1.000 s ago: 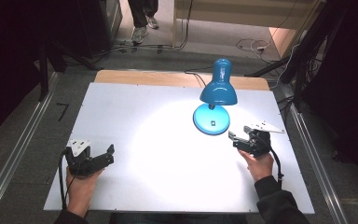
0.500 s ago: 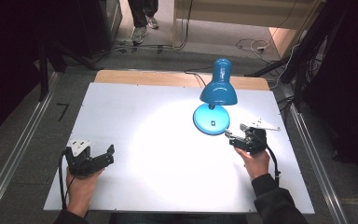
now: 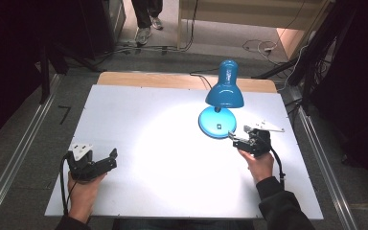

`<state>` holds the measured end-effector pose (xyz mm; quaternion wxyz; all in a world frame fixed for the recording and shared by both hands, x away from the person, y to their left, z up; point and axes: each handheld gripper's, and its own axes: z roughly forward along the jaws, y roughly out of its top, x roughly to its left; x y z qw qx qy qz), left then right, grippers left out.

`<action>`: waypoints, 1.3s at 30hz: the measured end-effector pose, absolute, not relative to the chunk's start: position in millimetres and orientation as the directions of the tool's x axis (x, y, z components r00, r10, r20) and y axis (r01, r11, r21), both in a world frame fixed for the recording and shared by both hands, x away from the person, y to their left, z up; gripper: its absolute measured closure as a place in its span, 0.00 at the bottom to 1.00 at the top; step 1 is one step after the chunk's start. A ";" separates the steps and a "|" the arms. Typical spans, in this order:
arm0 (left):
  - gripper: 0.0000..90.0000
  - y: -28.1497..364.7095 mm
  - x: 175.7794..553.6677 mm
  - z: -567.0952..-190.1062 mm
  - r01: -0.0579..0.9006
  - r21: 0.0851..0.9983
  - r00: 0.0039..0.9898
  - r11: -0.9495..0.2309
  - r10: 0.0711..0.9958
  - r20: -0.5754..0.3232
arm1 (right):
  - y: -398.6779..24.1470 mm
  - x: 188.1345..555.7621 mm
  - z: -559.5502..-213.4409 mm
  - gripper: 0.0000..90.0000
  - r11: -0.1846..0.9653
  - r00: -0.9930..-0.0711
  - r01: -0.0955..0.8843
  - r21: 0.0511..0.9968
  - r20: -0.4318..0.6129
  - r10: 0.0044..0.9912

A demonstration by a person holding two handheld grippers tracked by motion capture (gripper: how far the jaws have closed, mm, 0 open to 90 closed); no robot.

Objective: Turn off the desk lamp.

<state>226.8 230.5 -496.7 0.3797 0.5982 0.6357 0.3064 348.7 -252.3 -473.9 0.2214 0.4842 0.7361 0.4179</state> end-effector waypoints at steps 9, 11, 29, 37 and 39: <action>0.06 231.0 226.8 -496.8 0.532 0.841 -0.001 0.097 0.993 -0.114 | -249.0 352.7 -473.9 0.27 0.184 -0.434 0.520 0.834 0.073 0.898; 0.06 231.1 226.8 -496.8 0.533 0.841 0.000 0.096 0.994 -0.113 | -247.9 353.9 -472.8 0.27 0.183 -0.435 0.517 0.836 0.072 0.897; 0.06 231.7 226.7 -497.0 0.528 0.843 -0.003 0.103 0.993 -0.120 | -235.7 363.6 -475.7 0.60 0.175 -0.405 0.526 0.832 0.064 0.912; 0.06 232.1 226.5 -496.9 0.529 0.842 -0.002 0.101 0.993 -0.118 | -225.4 366.8 -480.2 0.97 0.197 -0.426 0.511 0.836 0.048 0.903; 0.06 232.1 226.4 -496.8 0.530 0.842 -0.001 0.101 0.993 -0.118 | -222.0 367.7 -481.0 0.97 0.204 -0.440 0.504 0.839 0.046 0.897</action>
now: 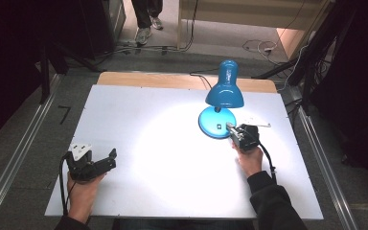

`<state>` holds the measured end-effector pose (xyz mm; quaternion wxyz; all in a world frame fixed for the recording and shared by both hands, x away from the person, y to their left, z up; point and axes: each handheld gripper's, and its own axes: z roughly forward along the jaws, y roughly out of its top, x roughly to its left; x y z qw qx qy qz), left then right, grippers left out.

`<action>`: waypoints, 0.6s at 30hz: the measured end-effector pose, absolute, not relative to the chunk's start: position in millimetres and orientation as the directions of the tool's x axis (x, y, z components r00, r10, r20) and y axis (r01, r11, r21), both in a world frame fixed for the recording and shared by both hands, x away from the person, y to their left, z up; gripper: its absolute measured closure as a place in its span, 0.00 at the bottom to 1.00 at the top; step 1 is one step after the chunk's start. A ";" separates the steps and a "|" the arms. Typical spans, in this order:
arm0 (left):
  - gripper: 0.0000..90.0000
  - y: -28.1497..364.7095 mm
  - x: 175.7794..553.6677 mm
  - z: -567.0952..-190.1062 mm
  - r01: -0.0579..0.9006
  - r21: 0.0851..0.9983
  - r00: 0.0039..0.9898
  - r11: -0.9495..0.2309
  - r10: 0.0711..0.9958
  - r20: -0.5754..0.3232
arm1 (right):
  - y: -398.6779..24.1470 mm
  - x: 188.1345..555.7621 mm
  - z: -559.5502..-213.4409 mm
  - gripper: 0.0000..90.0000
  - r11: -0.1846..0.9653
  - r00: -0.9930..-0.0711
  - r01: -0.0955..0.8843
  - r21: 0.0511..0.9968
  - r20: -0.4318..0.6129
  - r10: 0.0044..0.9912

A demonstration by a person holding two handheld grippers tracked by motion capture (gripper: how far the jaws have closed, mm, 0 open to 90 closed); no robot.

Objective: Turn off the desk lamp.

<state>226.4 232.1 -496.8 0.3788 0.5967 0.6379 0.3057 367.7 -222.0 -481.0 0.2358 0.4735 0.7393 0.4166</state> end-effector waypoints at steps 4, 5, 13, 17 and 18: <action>0.06 232.3 226.3 -496.7 0.530 0.842 0.000 0.101 0.993 -0.119 | -216.4 370.3 -483.7 0.98 0.204 -0.450 0.500 0.842 0.051 0.892; 0.06 232.5 226.2 -496.7 0.530 0.842 0.000 0.100 0.993 -0.118 | -215.5 371.3 -484.7 0.98 0.204 -0.449 0.499 0.842 0.050 0.892; 0.06 233.0 226.2 -496.8 0.530 0.842 0.000 0.104 0.992 -0.123 | -210.8 377.3 -490.6 0.98 0.193 -0.441 0.509 0.839 0.061 0.895; 0.06 233.1 226.2 -496.8 0.530 0.841 0.000 0.105 0.992 -0.124 | -208.3 379.9 -492.1 0.98 0.189 -0.442 0.514 0.837 0.069 0.894; 0.06 233.2 226.2 -496.9 0.530 0.841 0.000 0.107 0.992 -0.126 | -207.0 381.1 -493.2 0.98 0.191 -0.442 0.513 0.837 0.067 0.895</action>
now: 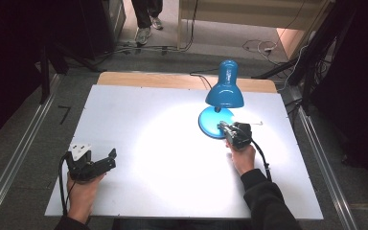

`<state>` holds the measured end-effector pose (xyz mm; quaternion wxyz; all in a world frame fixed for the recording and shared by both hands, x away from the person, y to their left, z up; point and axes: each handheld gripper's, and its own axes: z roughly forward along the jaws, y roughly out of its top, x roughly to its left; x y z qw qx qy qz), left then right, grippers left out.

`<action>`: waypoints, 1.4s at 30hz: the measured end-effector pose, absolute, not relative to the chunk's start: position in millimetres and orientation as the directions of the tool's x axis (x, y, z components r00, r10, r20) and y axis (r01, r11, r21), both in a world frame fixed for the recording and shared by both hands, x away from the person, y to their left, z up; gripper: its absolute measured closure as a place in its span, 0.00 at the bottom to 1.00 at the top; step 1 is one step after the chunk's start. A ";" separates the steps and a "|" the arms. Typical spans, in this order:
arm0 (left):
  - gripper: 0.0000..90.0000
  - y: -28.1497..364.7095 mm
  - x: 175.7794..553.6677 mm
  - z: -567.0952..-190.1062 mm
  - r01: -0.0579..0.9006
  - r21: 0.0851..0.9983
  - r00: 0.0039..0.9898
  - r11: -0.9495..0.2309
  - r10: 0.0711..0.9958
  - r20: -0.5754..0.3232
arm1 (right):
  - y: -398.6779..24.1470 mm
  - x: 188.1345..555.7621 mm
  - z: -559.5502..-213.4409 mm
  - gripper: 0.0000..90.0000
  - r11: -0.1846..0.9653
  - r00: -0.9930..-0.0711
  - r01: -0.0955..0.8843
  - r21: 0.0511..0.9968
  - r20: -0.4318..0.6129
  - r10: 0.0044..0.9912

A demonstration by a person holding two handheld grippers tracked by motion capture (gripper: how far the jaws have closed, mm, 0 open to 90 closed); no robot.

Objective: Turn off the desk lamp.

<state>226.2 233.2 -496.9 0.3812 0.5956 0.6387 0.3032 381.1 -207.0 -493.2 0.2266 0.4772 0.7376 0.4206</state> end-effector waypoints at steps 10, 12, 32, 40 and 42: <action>0.06 234.2 225.5 -496.9 0.528 0.842 -0.002 0.113 0.991 -0.133 | -204.4 385.9 -496.9 0.98 0.190 -0.433 0.525 0.829 0.068 0.899; 0.06 234.4 225.3 -496.8 0.527 0.842 -0.001 0.115 0.991 -0.134 | -204.2 386.9 -498.5 0.98 0.193 -0.431 0.530 0.826 0.067 0.900; 0.06 234.0 224.9 -496.9 0.527 0.842 0.002 0.118 0.990 -0.139 | -200.4 387.1 -501.1 0.98 0.206 -0.423 0.506 0.837 0.033 0.906; 0.06 234.8 225.3 -497.4 0.528 0.841 0.003 0.121 0.990 -0.144 | -201.3 391.2 -503.0 0.98 0.190 -0.401 0.509 0.840 0.036 0.916; 0.06 234.8 225.5 -497.4 0.528 0.840 0.002 0.124 0.989 -0.147 | -201.7 392.9 -501.8 0.98 0.184 -0.401 0.520 0.834 0.049 0.915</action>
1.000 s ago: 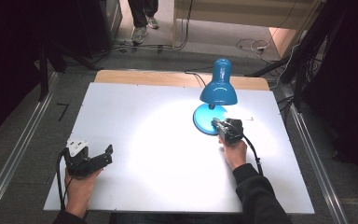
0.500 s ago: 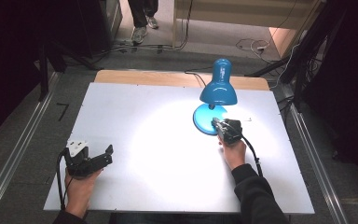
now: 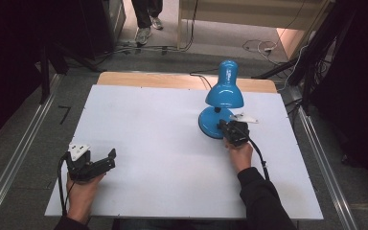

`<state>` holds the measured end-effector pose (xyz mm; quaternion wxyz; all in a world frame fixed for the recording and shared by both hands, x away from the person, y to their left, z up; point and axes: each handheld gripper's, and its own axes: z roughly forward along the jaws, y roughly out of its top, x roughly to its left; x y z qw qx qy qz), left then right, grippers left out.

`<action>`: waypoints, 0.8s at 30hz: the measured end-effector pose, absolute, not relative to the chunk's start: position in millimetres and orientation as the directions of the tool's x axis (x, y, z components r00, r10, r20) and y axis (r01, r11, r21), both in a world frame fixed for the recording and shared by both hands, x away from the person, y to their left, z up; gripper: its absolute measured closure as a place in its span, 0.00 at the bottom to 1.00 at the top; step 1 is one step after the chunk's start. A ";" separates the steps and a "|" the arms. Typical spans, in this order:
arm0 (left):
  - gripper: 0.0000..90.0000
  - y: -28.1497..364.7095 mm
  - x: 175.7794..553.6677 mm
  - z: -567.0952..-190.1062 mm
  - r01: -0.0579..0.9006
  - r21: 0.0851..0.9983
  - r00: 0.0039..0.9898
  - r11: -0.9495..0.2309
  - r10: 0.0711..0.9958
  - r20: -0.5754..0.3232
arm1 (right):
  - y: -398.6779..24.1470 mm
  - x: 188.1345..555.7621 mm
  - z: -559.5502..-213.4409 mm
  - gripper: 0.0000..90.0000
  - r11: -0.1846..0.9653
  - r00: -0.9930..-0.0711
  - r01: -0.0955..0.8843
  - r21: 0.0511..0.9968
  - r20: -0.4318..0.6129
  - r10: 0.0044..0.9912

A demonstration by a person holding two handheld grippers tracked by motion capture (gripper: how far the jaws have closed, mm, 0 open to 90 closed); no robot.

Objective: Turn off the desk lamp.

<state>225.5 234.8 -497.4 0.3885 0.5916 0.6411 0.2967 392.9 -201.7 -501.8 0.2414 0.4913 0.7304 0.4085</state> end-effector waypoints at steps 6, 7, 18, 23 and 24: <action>0.06 235.4 225.5 -497.3 0.529 0.839 -0.001 0.126 0.989 -0.148 | -205.9 397.1 -495.1 0.98 0.164 -0.390 0.537 0.827 0.071 0.918; 0.06 235.4 225.6 -497.5 0.529 0.839 -0.002 0.127 0.989 -0.149 | -207.4 397.2 -493.5 0.98 0.157 -0.390 0.536 0.830 0.078 0.918; 0.06 234.9 225.6 -497.4 0.530 0.838 0.001 0.127 0.989 -0.151 | -218.2 396.3 -482.0 0.63 0.126 -0.416 0.565 0.815 0.150 0.897; 0.06 235.0 225.8 -497.7 0.530 0.838 -0.001 0.130 0.988 -0.152 | -220.8 396.7 -480.5 0.47 0.122 -0.432 0.576 0.808 0.175 0.885; 0.06 235.0 225.9 -497.7 0.530 0.838 -0.002 0.131 0.988 -0.153 | -221.2 396.5 -480.2 0.45 0.124 -0.435 0.574 0.809 0.173 0.884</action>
